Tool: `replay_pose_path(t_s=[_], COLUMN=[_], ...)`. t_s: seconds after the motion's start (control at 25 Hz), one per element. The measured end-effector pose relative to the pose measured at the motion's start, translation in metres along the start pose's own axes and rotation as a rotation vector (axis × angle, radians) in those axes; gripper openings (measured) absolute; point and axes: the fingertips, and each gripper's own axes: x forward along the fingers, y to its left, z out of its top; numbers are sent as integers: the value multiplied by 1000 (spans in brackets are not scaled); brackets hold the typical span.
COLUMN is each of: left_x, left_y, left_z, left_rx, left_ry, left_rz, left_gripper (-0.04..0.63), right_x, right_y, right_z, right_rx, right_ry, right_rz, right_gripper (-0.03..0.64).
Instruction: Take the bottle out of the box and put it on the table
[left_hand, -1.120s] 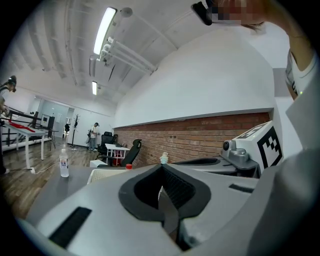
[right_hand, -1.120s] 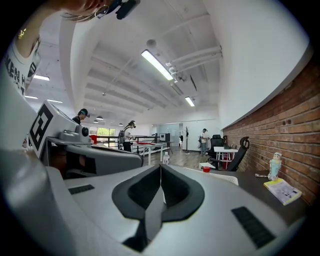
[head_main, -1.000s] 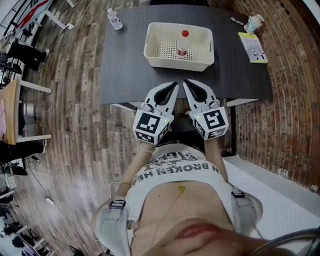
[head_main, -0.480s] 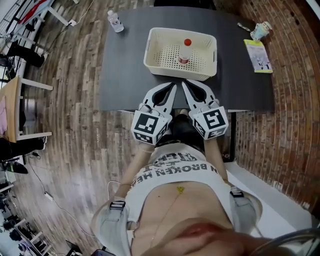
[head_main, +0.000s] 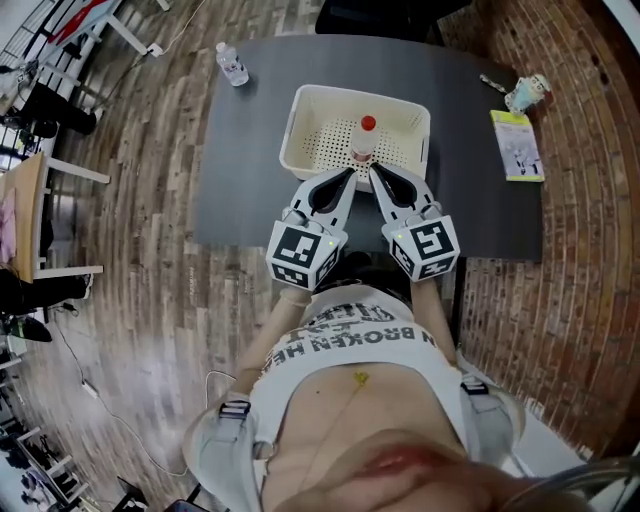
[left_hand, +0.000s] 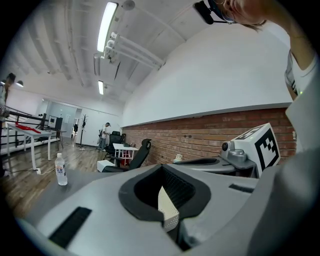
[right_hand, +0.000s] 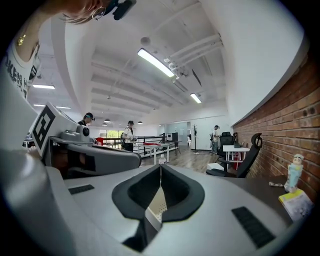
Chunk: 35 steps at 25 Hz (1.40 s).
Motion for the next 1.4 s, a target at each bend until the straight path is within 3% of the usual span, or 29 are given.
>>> replay_pose_path(t_s=[0.56, 1.04, 1.4], left_x=[57, 83, 93], left_y=[8, 7, 12], left_z=[6, -14, -16], left_rx=[-25, -43, -32], left_ry=[-6, 49, 84], left_rz=[53, 113, 62], left_gripper=[-2, -2, -2], right_x=[16, 23, 25], right_y=[-50, -75, -93], right_z=[2, -14, -16], right_rx=[-17, -21, -1], right_ry=[8, 30, 30], right_rz=[49, 105, 24], right_gripper=[9, 9, 9])
